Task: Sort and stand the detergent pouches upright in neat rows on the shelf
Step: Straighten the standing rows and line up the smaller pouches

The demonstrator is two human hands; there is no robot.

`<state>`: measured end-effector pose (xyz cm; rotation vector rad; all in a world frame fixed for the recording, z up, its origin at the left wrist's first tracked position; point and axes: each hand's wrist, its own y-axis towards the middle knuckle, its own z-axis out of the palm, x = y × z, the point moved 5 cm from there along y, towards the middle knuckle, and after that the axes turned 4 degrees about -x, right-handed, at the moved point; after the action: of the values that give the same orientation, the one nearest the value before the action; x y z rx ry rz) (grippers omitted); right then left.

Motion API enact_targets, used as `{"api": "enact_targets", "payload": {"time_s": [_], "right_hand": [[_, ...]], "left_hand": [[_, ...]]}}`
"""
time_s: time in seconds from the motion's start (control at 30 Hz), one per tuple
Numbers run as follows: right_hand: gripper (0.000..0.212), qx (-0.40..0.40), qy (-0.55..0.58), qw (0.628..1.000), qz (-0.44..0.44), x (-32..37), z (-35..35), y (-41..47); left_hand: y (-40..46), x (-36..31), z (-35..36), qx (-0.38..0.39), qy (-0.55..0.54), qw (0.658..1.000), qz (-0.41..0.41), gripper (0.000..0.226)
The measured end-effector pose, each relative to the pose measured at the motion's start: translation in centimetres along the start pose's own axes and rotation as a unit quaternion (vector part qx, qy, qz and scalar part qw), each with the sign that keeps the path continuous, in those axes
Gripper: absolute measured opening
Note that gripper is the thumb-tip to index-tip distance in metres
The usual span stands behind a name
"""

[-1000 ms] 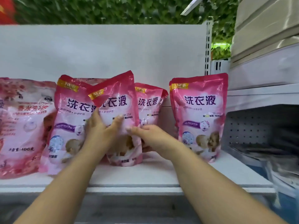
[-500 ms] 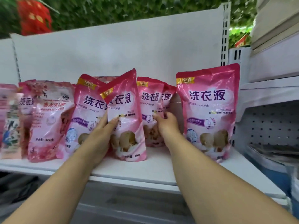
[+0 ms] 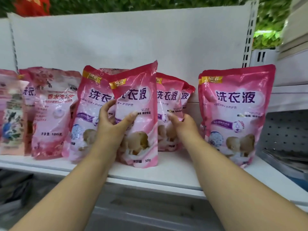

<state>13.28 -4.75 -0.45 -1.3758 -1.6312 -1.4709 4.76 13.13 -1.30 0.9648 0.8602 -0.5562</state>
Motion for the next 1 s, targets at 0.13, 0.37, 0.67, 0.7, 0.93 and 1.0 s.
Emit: {"api": "enact_targets", "payload": {"time_s": [0.13,0.37,0.67,0.7,0.93,1.0], "right_hand": [[0.060,-0.016,-0.210,0.976,-0.055,1.6,-1.1,-3.2],[0.067,-0.216,-0.205,0.940,-0.167,2.3,-11.2,-7.1],[0.108,-0.073,0.096,0.984,0.134,-3.9,-14.1,-4.5],[0.093,-0.091,0.085,0.985,0.121,-3.6,-14.3,-4.6],[0.062,-0.122,0.138,0.980,0.071,-3.7,-14.8,-5.4],[0.067,-0.102,0.151,0.980,0.082,-3.6,-14.3,-5.5]], "left_hand": [[-0.4,-0.2,0.2,-0.012,0.004,1.000,0.002,0.046],[0.0,0.0,2.7,0.023,0.047,0.999,0.001,0.057],[1.1,2.3,6.3,0.012,0.022,0.996,-0.083,0.051],[1.1,2.6,6.2,0.024,0.030,0.995,-0.095,0.058],[0.8,3.8,6.5,0.152,0.077,0.977,-0.129,0.100],[0.8,3.8,6.6,0.159,0.058,0.979,-0.116,0.094]]}}
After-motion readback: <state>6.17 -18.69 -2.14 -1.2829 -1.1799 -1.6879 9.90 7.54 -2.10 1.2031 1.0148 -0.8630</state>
